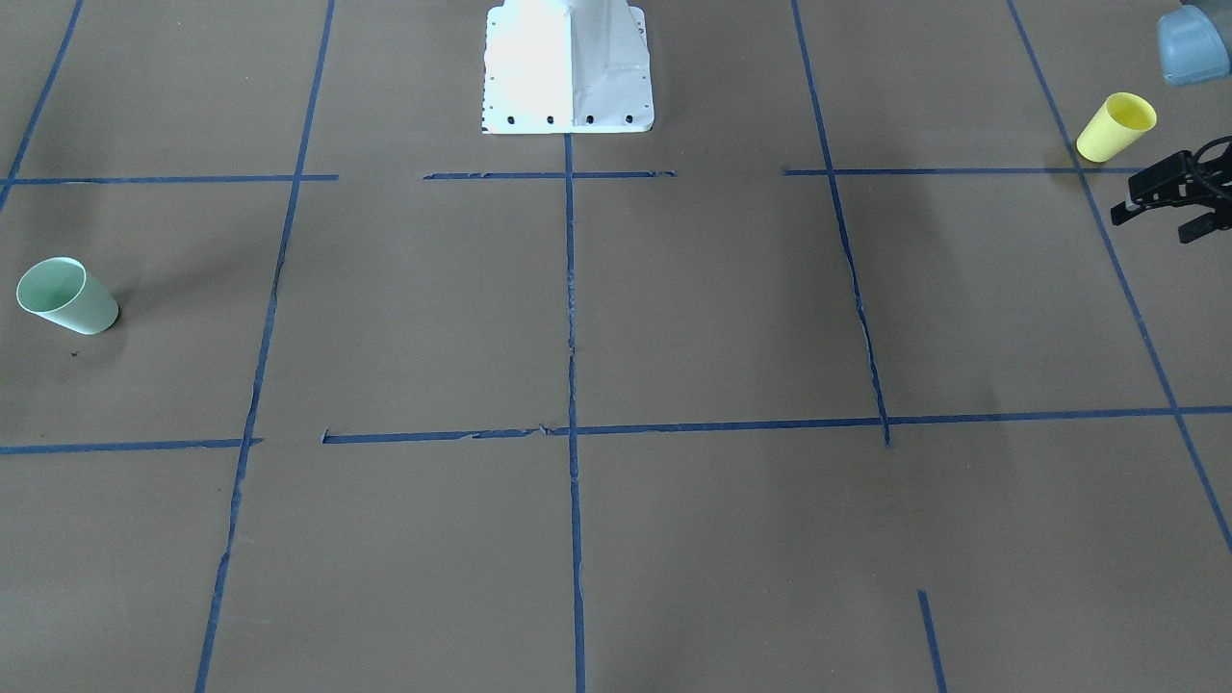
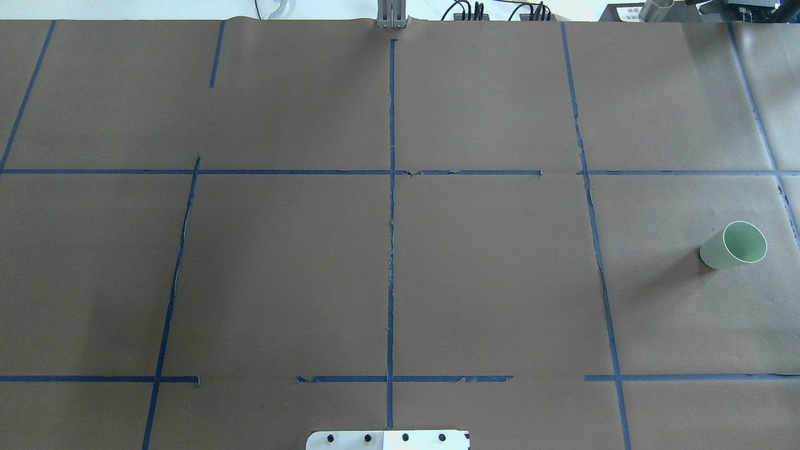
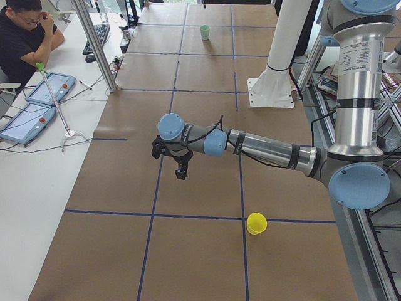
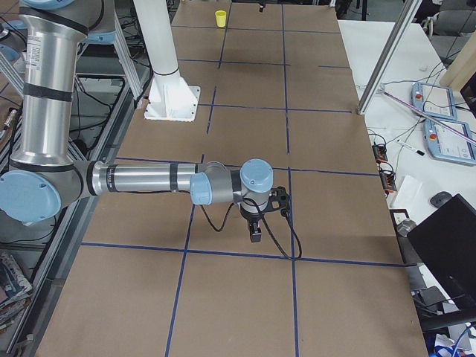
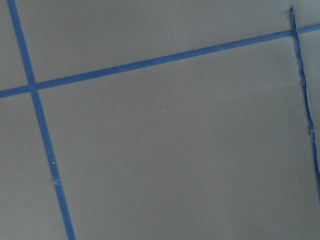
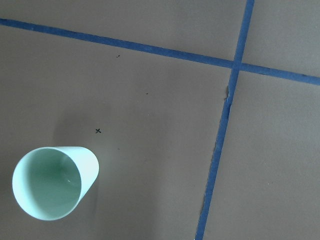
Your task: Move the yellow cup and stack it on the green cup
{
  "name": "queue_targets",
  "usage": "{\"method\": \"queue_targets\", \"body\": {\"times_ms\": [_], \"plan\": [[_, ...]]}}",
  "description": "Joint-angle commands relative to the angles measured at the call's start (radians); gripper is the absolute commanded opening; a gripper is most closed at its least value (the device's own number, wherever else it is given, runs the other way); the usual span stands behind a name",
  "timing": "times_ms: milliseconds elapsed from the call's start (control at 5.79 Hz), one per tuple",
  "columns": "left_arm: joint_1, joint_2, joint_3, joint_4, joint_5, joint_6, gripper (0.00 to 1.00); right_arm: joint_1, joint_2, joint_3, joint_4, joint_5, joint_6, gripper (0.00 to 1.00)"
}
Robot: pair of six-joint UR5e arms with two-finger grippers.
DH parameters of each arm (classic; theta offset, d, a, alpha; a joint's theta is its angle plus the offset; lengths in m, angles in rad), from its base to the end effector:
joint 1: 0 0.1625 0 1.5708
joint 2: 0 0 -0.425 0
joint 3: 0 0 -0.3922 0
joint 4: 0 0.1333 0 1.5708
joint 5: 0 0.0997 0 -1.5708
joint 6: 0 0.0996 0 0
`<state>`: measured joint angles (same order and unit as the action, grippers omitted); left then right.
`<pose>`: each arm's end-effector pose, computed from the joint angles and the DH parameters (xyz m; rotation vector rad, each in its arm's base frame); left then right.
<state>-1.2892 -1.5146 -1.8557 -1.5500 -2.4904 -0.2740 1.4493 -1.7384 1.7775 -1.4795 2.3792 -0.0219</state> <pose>0.0781 -0.4647 0.5364 -0.0656 0.9341 0.1026 0.0089 -0.4331 0.6215 0.0830 -0.8135 -0.1880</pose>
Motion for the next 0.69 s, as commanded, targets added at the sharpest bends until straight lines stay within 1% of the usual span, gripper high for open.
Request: {"method": "queue_targets", "body": {"times_ms": [0, 173, 345, 518], "plan": [[0.108, 0.005, -0.068, 0.011, 0.115, -0.337, 1.0, -0.001, -0.003, 0.005, 0.002, -0.002, -0.006, 1.0], [0.185, 0.02, -0.089, 0.016, 0.266, -0.548, 1.0, -0.001, -0.003, 0.005, 0.001, -0.006, -0.007, 1.0], [0.334, 0.022, -0.114, 0.016, 0.426, -0.806, 1.0, -0.001, -0.004, 0.006, 0.002, -0.003, -0.007, 1.0], [0.408, 0.025, -0.114, 0.03, 0.508, -1.041, 1.0, -0.001, -0.009, 0.011, 0.001, -0.005, -0.006, 1.0]]}}
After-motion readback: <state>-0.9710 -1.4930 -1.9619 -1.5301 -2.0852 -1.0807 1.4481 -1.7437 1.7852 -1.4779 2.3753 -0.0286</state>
